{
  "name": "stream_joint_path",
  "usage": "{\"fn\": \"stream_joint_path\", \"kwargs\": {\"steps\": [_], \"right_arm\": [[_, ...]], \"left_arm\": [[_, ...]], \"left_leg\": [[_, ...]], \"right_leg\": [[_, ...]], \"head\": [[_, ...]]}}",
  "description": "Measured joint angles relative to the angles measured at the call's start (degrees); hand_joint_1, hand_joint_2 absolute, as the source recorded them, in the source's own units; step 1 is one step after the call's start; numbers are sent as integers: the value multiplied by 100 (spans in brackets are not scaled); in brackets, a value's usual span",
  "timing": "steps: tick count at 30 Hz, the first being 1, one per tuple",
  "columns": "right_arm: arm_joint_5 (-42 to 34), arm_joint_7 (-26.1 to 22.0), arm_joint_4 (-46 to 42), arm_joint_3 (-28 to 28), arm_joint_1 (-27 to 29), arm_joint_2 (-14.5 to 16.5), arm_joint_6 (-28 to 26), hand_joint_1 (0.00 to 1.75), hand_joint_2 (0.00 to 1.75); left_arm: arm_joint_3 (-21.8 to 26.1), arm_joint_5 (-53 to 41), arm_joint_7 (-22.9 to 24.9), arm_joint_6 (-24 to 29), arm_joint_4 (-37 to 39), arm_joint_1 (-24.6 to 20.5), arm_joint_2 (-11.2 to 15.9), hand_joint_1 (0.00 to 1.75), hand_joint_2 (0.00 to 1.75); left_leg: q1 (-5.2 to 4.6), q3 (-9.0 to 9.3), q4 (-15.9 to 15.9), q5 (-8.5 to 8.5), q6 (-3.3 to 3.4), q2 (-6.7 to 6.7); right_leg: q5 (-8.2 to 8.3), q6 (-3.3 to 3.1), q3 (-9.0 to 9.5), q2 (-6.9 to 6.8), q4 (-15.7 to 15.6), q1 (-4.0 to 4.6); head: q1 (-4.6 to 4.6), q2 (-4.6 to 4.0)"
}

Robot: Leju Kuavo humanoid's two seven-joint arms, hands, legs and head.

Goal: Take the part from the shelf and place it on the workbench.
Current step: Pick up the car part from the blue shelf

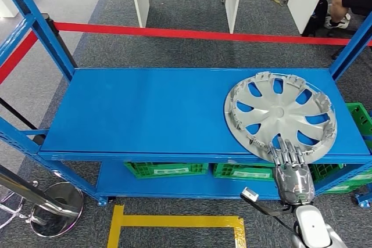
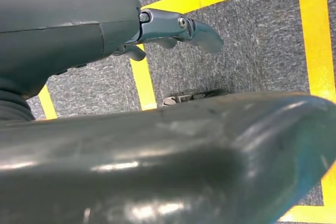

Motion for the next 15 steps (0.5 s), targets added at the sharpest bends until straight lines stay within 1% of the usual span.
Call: {"fn": "stream_joint_path", "kwargs": {"steps": [15], "right_arm": [[0, -39, 173, 10, -158, 39, 0, 0, 175]], "left_arm": [[-1, 21, 4, -4, -5, -1, 0, 0, 0]], "left_leg": [[0, 0, 0, 0, 0, 0]], "right_leg": [[0, 0, 0, 0, 0, 0]], "head": [[-1, 0]]}}
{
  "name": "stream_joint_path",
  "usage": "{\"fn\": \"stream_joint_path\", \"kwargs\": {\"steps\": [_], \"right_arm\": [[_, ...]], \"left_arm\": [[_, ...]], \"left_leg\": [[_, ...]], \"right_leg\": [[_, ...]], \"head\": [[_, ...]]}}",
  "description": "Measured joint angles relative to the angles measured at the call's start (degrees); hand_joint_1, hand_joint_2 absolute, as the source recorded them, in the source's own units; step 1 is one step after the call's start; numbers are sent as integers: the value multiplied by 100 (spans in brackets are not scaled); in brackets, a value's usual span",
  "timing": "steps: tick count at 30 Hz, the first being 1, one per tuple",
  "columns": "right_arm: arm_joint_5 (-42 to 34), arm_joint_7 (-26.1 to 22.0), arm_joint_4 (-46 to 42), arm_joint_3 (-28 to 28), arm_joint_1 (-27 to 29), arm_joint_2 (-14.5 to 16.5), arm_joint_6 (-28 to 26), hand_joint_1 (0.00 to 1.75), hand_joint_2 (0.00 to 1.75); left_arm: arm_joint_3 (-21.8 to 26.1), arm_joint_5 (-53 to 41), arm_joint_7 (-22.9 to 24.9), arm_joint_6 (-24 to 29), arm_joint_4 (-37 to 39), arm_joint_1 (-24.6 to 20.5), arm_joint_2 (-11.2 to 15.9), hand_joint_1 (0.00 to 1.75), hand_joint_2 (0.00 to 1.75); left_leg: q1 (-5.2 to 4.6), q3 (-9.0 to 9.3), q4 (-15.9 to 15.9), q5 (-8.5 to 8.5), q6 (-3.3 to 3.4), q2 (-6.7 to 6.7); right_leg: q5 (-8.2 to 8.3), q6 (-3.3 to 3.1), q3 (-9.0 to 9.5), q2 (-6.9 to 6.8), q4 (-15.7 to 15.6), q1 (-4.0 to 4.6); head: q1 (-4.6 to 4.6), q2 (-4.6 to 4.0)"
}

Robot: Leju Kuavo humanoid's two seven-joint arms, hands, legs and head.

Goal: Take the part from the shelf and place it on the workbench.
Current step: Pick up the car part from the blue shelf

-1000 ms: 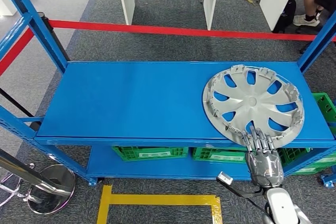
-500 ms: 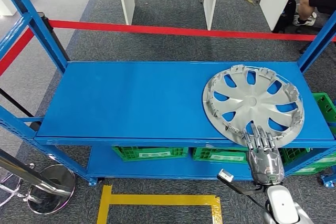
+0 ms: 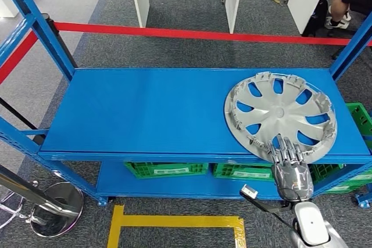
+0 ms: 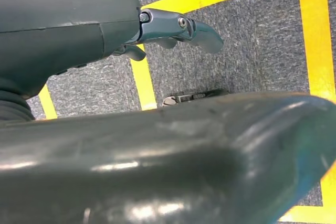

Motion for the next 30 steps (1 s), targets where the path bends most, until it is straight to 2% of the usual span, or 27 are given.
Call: {"fn": "stream_joint_path", "kwargs": {"steps": [25, 26, 27, 30], "right_arm": [[-10, 7, 346, -65, -258, 74, 33, 0, 175], [-11, 5, 354, -72, -269, 82, 40, 4, 175], [-11, 4, 361, -81, -277, 90, 44, 18, 175], [-13, 0, 374, -109, -287, 110, 51, 139, 175]], "left_arm": [[-2, 4, 15, -5, -15, -1, 0, 0, 0], [-2, 4, 15, -5, -15, -1, 0, 0, 0], [-2, 4, 15, -5, -15, -1, 0, 0, 0], [-2, 4, 15, -5, -15, -1, 0, 0, 0]], "left_leg": [[0, 0, 0, 0, 0, 0], [0, 0, 0, 0, 0, 0], [0, 0, 0, 0, 0, 0], [0, 0, 0, 0, 0, 0]], "right_leg": [[0, 0, 0, 0, 0, 0], [0, 0, 0, 0, 0, 0], [0, 0, 0, 0, 0, 0], [0, 0, 0, 0, 1, 0]], "head": [[0, 0], [1, 0], [-1, 0], [0, 0]]}}
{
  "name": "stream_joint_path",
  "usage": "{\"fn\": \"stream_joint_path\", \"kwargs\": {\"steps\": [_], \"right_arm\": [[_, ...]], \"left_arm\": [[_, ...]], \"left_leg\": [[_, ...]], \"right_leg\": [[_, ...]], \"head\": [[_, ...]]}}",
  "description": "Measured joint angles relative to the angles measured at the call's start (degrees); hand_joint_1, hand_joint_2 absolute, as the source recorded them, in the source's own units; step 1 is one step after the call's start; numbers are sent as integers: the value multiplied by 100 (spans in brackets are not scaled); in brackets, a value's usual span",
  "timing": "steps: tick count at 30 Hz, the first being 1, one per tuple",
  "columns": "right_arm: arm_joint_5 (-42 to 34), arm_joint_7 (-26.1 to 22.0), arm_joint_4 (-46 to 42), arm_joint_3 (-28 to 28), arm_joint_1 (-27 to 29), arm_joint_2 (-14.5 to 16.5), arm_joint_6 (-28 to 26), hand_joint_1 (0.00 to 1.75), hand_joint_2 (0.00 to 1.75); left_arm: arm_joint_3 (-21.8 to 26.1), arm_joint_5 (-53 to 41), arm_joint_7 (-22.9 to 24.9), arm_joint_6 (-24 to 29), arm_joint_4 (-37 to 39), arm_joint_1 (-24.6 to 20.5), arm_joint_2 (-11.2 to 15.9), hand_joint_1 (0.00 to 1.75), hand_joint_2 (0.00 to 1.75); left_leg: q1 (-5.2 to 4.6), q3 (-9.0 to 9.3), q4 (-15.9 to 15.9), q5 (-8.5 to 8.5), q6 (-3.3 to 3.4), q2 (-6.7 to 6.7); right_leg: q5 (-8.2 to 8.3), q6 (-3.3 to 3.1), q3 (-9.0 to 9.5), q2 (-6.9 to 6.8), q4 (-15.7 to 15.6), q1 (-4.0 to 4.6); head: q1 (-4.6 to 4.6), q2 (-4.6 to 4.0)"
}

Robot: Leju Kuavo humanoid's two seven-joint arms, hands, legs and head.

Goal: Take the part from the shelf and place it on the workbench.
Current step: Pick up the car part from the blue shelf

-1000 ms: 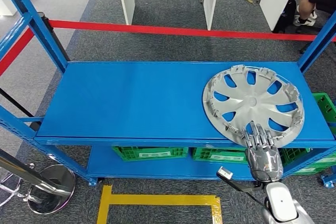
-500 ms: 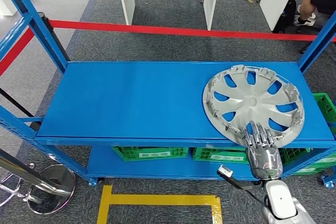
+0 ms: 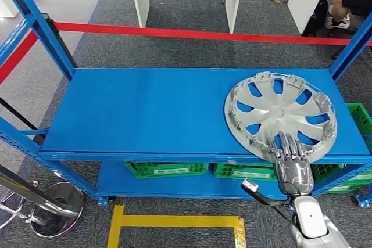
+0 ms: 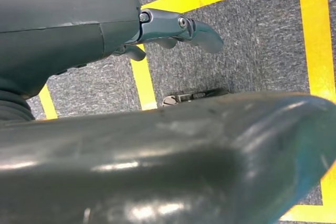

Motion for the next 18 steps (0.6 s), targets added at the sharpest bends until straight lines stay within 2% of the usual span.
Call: {"fn": "stream_joint_path", "kwargs": {"steps": [1, 2, 18], "right_arm": [[-1, -3, 1, -13, -1, 8, 2, 168, 175], [0, -8, 2, -24, -2, 16, 3, 175, 175], [14, -96, -169, -204, 16, 184, -55, 175, 175]], "left_arm": [[0, 0, 0, 0, 0, 0, 0, 0, 0], [-1, 0, 0, 0, 0, 0, 0, 0, 0], [-46, 86, 36, 0, 0, 2, 0, 0, 0]], "left_leg": [[0, 0, 0, 0, 0, 0], [0, 0, 0, 0, 0, 0], [0, 0, 0, 0, 0, -2]], "right_leg": [[0, 0, 0, 0, 0, 0], [0, 0, 0, 0, 0, 0], [0, 0, 0, -4, 0, 0]], "head": [[1, 0], [0, 0], [1, 0]]}}
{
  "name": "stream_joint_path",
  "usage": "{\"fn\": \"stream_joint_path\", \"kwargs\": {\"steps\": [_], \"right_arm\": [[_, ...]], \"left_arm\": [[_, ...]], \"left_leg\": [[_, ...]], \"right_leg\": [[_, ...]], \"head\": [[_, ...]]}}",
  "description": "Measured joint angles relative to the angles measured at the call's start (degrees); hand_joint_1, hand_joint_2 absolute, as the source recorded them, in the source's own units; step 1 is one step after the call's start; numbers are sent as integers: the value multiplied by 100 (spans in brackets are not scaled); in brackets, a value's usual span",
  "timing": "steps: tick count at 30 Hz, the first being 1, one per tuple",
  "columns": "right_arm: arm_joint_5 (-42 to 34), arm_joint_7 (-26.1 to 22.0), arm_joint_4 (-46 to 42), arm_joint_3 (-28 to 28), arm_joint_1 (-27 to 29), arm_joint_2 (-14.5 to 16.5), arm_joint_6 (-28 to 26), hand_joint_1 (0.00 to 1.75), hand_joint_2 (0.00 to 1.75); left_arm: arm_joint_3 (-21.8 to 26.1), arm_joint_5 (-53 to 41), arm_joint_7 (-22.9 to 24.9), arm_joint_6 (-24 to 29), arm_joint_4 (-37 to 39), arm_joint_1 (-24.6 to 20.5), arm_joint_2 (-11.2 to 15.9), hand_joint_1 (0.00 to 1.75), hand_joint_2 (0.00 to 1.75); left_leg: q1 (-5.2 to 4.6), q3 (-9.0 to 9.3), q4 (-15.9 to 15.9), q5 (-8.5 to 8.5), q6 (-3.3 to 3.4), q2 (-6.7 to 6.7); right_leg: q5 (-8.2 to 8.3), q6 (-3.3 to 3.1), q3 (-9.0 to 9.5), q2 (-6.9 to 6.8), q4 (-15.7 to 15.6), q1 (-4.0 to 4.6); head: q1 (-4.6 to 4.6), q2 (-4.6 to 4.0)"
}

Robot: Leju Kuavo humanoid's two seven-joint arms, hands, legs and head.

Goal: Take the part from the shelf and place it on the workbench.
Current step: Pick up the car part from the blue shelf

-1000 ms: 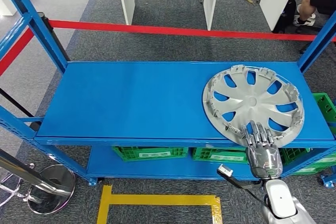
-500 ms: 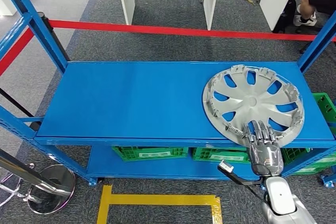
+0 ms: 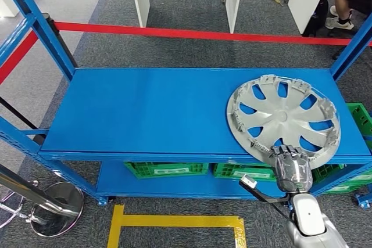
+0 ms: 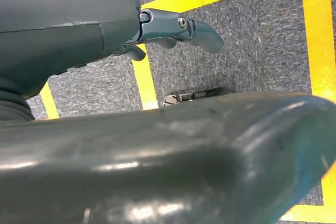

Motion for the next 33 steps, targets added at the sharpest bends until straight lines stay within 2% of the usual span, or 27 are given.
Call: {"fn": "stream_joint_path", "kwargs": {"steps": [5, 10, 12, 14, 18, 22, 24, 27, 33], "right_arm": [[-5, 10, -380, -99, 191, 18, 0, 175, 175], [2, 402, -1383, -67, 420, -102, -4, 175, 175], [1, 356, -1800, -54, 476, -191, -4, 175, 175], [-5, 60, -2239, -100, 563, -236, -4, 175, 175], [-3, -825, -3018, -317, 737, -223, -4, 175, 175], [1, -1950, -3642, -685, 908, 52, -3, 175, 175], [2, -2363, -3894, -825, 998, 226, -2, 175, 175], [1, -2613, -4193, -960, 1079, 421, -2, 175, 175], [1, -2752, -4538, -1066, 1145, 649, 0, 175, 175]], "left_arm": [[-62, 51, 1, -1, 0, 1, 0, 0, 0], [-87, 134, -4, -2, 0, 9, 0, 0, 0], [-89, 155, -11, -1, 0, 14, 0, 0, 0], [-90, 172, -17, 2, 0, 20, 0, 0, 0], [-92, 190, -19, 5, 0, 25, -1, 0, 0], [-93, 200, -26, 16, 0, 29, -2, 0, 0], [-93, 204, -28, 17, 0, 31, -2, 0, 0], [-93, 204, -28, 19, 0, 33, -4, 0, 0], [-96, 204, -17, 34, 0, 36, -4, 0, 0]], "left_leg": [[0, -2, 0, 0, 0, -1], [0, -5, 0, 0, 0, 0], [0, -5, 0, 0, 0, -1], [0, -6, 0, 0, 0, -1], [0, -6, 0, 0, 0, -1], [1, -7, -1, 0, 0, -1], [1, -8, -1, 0, 0, -3], [1, -8, -2, 0, 0, -5], [0, -8, -1, 0, 0, -4]], "right_leg": [[0, 0, -1, 0, 0, 0], [0, 0, -6, 1, 0, 0], [0, 0, -6, 0, 0, 0], [0, 0, -7, 1, 0, 0], [0, 0, -8, 2, 1, 0], [-1, 0, -9, 0, 1, 1], [-1, 0, -9, -3, 1, 1], [-2, 0, -8, -5, 1, 2], [-1, 1, -8, 3, 1, 0]], "head": [[0, 0], [-1, 0], [1, 0], [1, 0], [-2, 0], [0, 0], [-2, 0], [0, 0], [-1, 0]]}}
